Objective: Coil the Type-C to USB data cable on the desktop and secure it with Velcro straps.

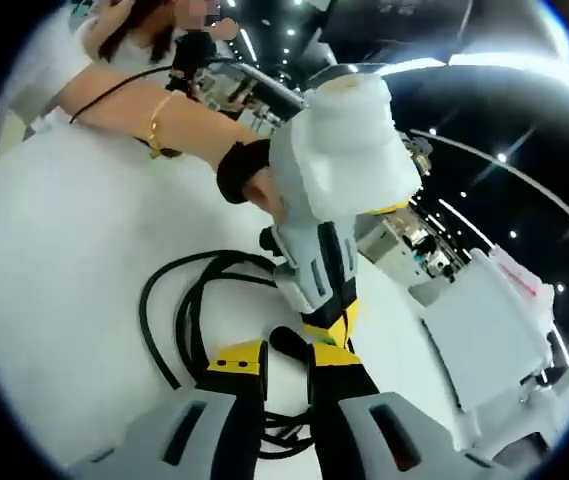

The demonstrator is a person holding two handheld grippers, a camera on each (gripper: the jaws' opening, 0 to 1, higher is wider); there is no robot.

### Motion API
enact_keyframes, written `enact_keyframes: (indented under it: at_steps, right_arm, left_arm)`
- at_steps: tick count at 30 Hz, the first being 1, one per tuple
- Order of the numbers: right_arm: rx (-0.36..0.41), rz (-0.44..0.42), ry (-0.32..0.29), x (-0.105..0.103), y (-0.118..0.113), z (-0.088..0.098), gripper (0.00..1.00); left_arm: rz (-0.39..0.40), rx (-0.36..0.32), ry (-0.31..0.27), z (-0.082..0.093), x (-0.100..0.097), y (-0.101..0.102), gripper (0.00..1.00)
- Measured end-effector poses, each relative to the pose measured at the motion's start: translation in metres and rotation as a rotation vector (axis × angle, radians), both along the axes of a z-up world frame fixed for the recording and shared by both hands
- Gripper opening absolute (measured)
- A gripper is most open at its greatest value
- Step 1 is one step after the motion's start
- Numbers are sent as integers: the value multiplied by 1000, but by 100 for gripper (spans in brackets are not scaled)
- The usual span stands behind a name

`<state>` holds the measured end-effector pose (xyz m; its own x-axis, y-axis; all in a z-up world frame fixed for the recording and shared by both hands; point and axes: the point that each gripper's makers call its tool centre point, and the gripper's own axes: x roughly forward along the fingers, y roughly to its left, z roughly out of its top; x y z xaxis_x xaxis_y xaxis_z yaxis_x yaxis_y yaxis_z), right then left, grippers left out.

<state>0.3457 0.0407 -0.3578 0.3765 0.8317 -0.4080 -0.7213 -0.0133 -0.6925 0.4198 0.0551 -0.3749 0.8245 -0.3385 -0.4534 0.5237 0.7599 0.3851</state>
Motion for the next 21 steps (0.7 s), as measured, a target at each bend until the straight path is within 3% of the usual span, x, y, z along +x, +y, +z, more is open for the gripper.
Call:
enact_keyframes:
  at_steps: [4, 5, 8, 13, 15, 18, 19, 21]
  right_arm:
    - [-158, 0, -110, 10, 0, -6, 17]
    - [-209, 15, -113, 10, 1, -11, 17]
    - [-223, 21, -151, 15, 9, -11, 17]
    - [-215, 36, -195, 22, 17, -15, 13]
    - [-187, 43, -199, 23, 20, -14, 9]
    - [-118, 38, -187, 27, 23, -12, 8]
    - [-105, 38, -192, 28, 24, -11, 8]
    - [-35, 30, -184, 29, 25, -6, 3]
  left_arm:
    - [-9, 43, -7, 1, 0, 1, 3]
    - [-3, 46, -17, 3, 2, 3, 3]
    - [12, -22, -35, 10, 7, 6, 3]
    - [54, -133, -54, 22, 14, 20, 3]
    - [66, -132, -61, 23, 20, 27, 4]
    - [65, -179, -16, 14, 26, 26, 4]
    - [59, -177, 10, 8, 27, 25, 4]
    - [48, -155, 8, 2, 29, 21, 4]
